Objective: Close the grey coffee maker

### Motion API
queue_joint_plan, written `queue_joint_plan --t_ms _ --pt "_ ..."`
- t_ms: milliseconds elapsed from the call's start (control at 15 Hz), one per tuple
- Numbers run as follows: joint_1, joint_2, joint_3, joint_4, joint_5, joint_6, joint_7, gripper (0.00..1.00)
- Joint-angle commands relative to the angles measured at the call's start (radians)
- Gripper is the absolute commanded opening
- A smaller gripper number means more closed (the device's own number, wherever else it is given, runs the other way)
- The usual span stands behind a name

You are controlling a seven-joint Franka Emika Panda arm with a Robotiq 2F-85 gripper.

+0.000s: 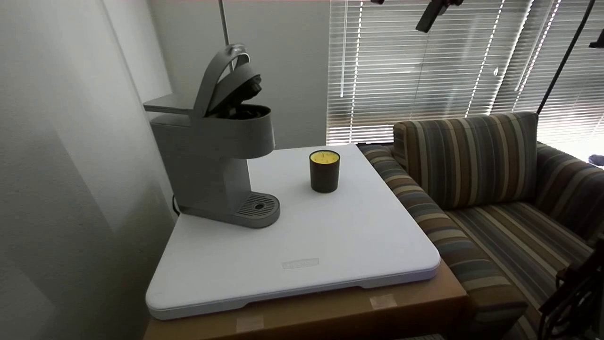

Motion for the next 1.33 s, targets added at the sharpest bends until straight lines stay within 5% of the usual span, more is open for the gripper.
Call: queue_joint_plan --t_ms 0,267,800,867,1267 --pt "-0.004 0.061 0.034 0.043 -0.021 0.085 0.049 1.00" --pt "0.008 0.182 0.058 0.204 -0.063 0.110 0.037 1.00" --pt "0.047 0.534 0.088 0.697 -0.136 -0.024 0.064 1.00" --pt "0.046 0.431 0.088 0.557 -0.118 0.035 0.040 1.00" --pt "0.053 0.524 0.086 0.665 -0.129 0.000 0.060 1.00"
